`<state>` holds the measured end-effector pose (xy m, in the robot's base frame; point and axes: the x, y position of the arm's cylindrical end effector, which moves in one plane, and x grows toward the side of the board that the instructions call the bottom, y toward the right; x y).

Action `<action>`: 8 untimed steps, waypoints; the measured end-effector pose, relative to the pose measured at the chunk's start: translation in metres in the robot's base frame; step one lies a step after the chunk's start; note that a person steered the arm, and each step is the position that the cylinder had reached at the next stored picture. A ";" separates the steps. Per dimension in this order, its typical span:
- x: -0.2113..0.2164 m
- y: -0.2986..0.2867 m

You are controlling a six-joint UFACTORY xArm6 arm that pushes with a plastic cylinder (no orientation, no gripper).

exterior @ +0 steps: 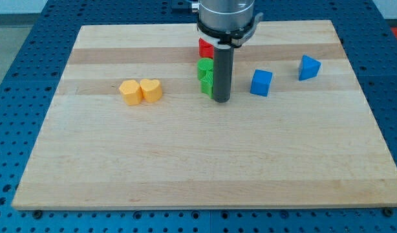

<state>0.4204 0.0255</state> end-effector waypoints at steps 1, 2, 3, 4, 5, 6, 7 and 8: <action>0.000 0.000; 0.000 0.000; 0.001 0.001; 0.026 0.027; 0.035 0.081; 0.020 0.143; 0.007 0.199; -0.009 0.240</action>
<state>0.4116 0.2658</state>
